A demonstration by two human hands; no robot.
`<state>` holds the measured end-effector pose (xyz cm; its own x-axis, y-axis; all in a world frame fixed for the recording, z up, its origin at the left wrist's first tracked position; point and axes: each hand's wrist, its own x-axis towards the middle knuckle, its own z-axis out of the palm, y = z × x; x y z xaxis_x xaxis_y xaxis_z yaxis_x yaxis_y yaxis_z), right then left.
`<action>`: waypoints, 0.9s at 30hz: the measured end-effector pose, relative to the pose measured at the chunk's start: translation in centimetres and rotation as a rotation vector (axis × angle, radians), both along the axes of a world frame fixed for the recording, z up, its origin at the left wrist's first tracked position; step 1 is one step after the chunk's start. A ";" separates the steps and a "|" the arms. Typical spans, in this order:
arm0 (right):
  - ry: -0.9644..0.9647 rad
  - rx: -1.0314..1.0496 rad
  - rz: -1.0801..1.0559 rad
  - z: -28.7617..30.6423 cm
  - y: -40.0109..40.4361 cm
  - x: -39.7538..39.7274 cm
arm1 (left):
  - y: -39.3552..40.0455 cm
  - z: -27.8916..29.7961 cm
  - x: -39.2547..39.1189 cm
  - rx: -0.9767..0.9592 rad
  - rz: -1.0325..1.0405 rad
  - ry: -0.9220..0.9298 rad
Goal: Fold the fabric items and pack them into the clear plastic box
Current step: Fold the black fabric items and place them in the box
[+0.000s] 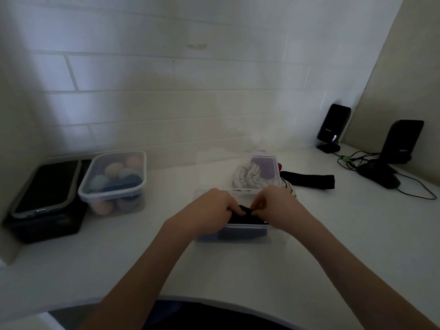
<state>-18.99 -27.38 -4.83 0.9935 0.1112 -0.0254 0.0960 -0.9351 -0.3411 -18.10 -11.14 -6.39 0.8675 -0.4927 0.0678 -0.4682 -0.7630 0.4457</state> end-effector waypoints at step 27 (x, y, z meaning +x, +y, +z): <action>0.196 -0.326 0.346 0.3 -0.2 2.0 | -0.9 -0.2 0.9 0.114 -0.019 0.050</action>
